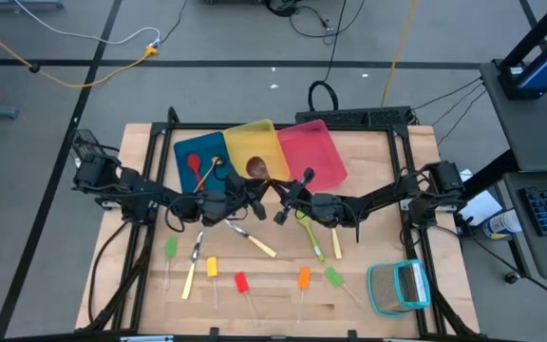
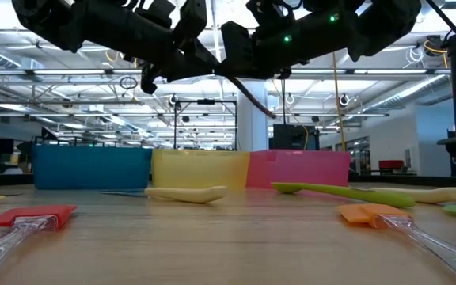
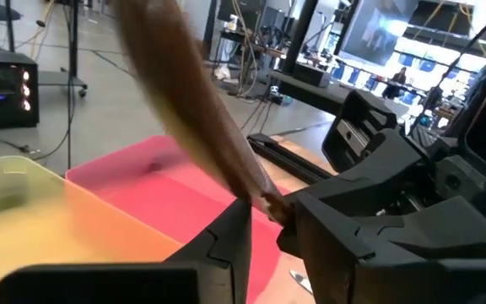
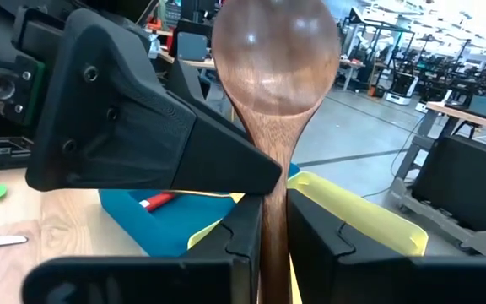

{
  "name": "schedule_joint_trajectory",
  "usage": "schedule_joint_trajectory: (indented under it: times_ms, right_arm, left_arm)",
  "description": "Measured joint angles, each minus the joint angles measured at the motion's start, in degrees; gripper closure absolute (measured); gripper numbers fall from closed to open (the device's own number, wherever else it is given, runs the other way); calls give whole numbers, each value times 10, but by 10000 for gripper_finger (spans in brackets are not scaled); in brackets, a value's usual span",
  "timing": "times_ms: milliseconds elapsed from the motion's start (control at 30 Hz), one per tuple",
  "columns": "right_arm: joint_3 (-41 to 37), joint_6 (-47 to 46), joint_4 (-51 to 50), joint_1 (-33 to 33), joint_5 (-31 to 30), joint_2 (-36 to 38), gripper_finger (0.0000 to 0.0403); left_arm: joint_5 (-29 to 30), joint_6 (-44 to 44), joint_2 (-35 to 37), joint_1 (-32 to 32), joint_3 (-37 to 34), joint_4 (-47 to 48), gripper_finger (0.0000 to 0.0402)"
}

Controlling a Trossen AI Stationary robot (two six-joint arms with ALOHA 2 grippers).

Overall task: Pick & Place Kitchen Items
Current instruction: Put the brown serving spoon into the blue bin

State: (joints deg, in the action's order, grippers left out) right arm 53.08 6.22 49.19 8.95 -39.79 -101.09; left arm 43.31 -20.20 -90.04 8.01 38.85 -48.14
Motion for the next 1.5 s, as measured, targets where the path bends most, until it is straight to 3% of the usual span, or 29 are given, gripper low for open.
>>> schedule_joint_trajectory:
  times_ms: [267, 367, 600, 800, 933, 1100, 1267, 1500]
  right_arm:
    - [0, -7, -6, 3, 5, 0, 366]
    - [0, -11, -14, 3, 4, 0, 367]
    - [1, -14, -21, 6, 24, -1, 370]
    - [1, -12, -19, 6, 17, -1, 373]
    - [1, -12, -15, 6, 15, -1, 372]
    - [1, -5, -15, 6, 14, -1, 368]
    - [1, 8, -19, 6, 12, -1, 352]
    - [0, 24, -24, 8, -7, -1, 293]
  left_arm:
    - [-19, 6, 0, -6, 0, -2, 381]
    - [-26, 6, 0, -10, 0, 0, 375]
    - [-32, 40, 0, -12, 1, -3, 311]
    - [-30, 51, 0, -13, 1, -3, 291]
    - [-30, 51, 0, -14, 1, -11, 301]
    - [-50, 62, 0, -14, 1, -18, 367]
    - [-56, 63, 0, -14, 1, -17, 368]
    - [-45, 67, 0, -14, 0, -1, 367]
